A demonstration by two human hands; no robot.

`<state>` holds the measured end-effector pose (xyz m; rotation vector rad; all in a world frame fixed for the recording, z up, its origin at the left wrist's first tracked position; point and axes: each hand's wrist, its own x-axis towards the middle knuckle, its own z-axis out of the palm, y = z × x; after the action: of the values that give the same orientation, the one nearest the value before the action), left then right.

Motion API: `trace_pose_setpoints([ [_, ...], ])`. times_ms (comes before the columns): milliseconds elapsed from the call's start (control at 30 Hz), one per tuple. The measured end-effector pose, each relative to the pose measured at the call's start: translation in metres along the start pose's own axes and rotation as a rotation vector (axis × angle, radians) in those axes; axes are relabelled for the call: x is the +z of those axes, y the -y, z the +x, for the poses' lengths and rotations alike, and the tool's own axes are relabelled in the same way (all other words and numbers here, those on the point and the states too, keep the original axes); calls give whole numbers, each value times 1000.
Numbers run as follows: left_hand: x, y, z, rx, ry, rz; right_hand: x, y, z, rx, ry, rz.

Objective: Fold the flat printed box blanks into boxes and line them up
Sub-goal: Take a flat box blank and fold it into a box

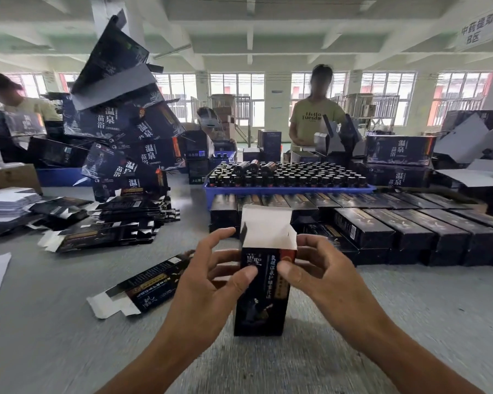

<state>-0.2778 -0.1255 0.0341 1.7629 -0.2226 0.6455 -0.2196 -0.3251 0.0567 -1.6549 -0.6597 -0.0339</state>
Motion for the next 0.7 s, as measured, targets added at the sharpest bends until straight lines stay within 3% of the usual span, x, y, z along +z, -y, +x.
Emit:
trace_pose_setpoints([
  [233,2,0,-3,64,65,98,0,-3,-1,-63,13,103],
  [467,-3,2,-1,27,104,75,0,1,-3,-158,39,-43],
  [700,-4,-4,0,81,12,79,-4,1,-2,-153,103,-106],
])
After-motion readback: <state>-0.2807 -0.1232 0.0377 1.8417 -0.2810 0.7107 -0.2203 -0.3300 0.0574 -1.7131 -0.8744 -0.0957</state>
